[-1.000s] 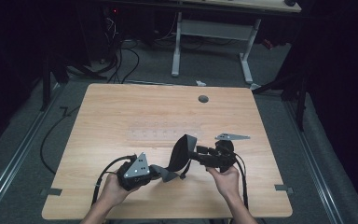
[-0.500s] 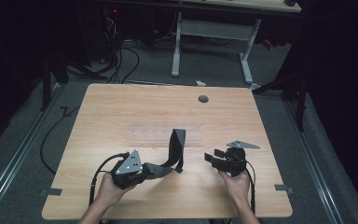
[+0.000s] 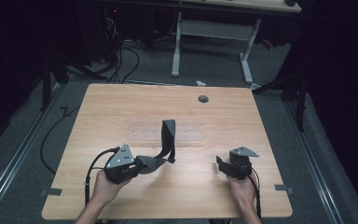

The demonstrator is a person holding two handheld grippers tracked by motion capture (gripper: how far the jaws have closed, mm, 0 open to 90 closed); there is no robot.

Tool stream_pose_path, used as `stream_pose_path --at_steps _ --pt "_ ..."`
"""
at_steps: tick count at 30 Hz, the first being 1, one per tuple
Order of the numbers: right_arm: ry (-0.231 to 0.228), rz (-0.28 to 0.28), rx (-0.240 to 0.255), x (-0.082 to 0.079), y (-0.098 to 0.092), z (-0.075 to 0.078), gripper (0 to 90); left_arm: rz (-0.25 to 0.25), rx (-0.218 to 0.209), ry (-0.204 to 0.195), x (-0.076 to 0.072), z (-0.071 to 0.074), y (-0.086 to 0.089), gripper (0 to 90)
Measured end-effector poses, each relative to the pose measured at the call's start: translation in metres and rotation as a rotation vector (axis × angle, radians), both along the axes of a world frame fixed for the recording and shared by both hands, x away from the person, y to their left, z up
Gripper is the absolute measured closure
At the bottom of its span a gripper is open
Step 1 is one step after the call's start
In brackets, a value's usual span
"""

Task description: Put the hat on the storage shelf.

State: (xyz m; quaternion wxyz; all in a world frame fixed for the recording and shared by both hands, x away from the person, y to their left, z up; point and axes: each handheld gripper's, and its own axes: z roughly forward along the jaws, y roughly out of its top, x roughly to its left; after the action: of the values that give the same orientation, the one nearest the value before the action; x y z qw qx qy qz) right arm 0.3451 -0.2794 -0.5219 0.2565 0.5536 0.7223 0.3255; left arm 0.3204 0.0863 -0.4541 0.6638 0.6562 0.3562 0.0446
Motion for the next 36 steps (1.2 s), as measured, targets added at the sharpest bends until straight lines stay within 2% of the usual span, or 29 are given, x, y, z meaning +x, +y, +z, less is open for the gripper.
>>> stream_pose_path --at_steps 5,6,8,14,20,24,30,36 --pt "0.012 -0.012 -0.018 0.001 0.0 -0.003 38.1 0.03 -0.013 -0.004 0.004 0.003 0.002 86.6" --pt "0.016 -0.012 -0.033 0.002 0.001 -0.005 38.0 0.043 -0.029 0.001 0.007 0.005 0.003 86.6" --pt "0.027 -0.011 -0.053 0.003 0.002 -0.008 37.3 0.049 -0.026 -0.003 0.008 0.006 0.004 86.6" --pt "0.037 -0.015 -0.012 0.004 -0.001 -0.009 36.6 0.092 -0.047 -0.017 0.017 0.016 0.007 86.6" --pt "0.037 -0.014 -0.015 0.004 -0.001 -0.009 36.2 0.133 -0.071 -0.034 0.028 0.022 0.011 86.6" --pt "0.038 -0.013 -0.014 0.004 -0.001 -0.009 36.2 0.192 -0.083 -0.043 0.04 0.029 0.014 86.6" --pt "0.038 -0.012 -0.013 0.004 -0.001 -0.009 35.6 0.228 -0.095 -0.08 0.05 0.035 0.017 86.6" --pt "0.037 -0.009 -0.014 0.004 -0.001 -0.009 35.5 0.276 -0.122 -0.091 0.065 0.041 0.023 86.6"
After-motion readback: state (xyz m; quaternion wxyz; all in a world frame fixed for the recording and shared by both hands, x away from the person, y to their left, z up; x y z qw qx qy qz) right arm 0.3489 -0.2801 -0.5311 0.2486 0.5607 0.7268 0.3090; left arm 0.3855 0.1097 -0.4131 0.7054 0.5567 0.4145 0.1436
